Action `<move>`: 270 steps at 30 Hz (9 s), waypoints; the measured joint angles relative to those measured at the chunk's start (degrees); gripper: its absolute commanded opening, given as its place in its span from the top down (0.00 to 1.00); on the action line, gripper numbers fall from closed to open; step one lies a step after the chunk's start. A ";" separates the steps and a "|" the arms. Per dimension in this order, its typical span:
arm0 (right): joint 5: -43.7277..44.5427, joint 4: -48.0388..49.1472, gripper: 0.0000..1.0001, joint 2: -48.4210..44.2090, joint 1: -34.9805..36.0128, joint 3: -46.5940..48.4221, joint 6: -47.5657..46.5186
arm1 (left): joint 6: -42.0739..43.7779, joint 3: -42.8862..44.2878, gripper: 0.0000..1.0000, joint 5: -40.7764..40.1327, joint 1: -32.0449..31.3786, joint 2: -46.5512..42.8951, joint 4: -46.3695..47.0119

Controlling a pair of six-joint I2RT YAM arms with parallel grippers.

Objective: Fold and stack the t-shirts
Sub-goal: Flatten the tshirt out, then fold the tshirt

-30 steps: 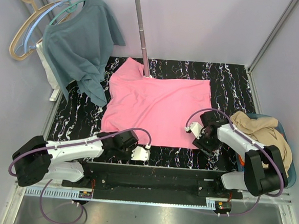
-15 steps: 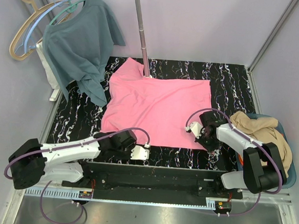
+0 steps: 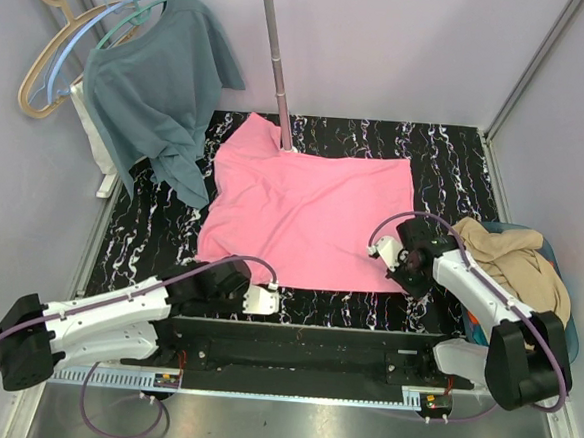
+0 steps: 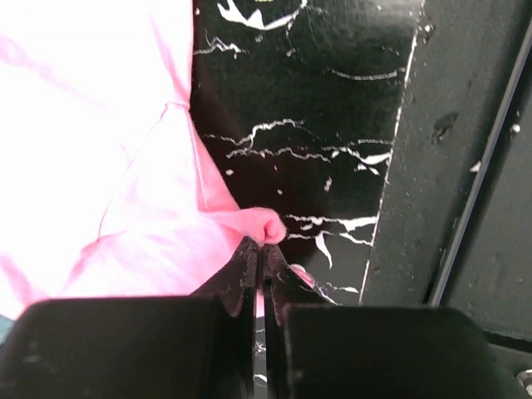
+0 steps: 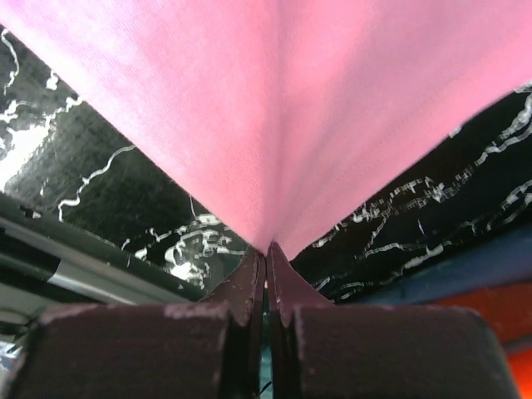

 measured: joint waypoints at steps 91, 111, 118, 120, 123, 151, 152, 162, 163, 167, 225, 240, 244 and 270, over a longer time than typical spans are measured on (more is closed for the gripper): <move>10.71 7.91 0.30 30.05 -6.88 30.05 -4.96 | 33.46 27.74 1.00 -9.94 23.12 31.23 13.88; 11.23 10.08 0.27 30.01 -6.88 24.37 -1.84 | 37.59 33.00 1.00 -13.49 22.43 40.13 17.75; 11.23 10.62 0.26 30.01 -6.88 24.26 -1.51 | 39.10 36.02 0.98 -14.16 20.92 42.03 19.69; 11.23 10.93 0.26 30.01 -6.88 24.24 -1.49 | 39.52 36.35 0.89 -14.45 20.59 42.97 20.04; 11.26 11.30 0.26 30.01 -6.88 23.96 -1.49 | 40.11 36.35 0.70 -14.95 20.52 43.93 20.59; 11.23 12.52 0.25 29.99 -6.91 21.79 -0.44 | 34.01 30.67 0.03 -1.55 39.04 33.07 19.28; 11.23 12.79 0.25 29.99 -6.91 21.55 -0.39 | 33.81 31.74 0.04 0.57 39.85 33.33 16.57; 11.32 13.51 0.25 29.97 -6.91 20.92 -0.37 | 33.48 36.41 0.08 8.79 40.63 36.85 7.80; 11.32 13.55 0.25 29.90 -6.91 20.87 -0.37 | 33.48 36.41 0.08 8.92 40.70 37.57 7.45; 11.32 13.84 0.25 29.73 -6.91 20.61 -0.37 | 33.55 36.52 0.09 9.01 41.09 40.11 6.19; 11.56 15.32 0.25 28.89 -6.86 19.28 0.04 | 33.20 43.56 0.38 5.31 44.94 51.54 8.94; 11.61 15.80 0.24 28.68 -6.86 18.91 0.04 | 33.22 43.56 0.39 5.68 45.46 48.15 6.36; 11.61 15.80 0.24 28.68 -6.86 18.91 0.04 | 33.51 43.60 0.41 6.01 45.44 45.57 6.23; 11.74 15.96 0.24 28.61 -6.80 18.75 0.04 | 36.24 51.93 0.40 10.58 47.91 53.88 -7.61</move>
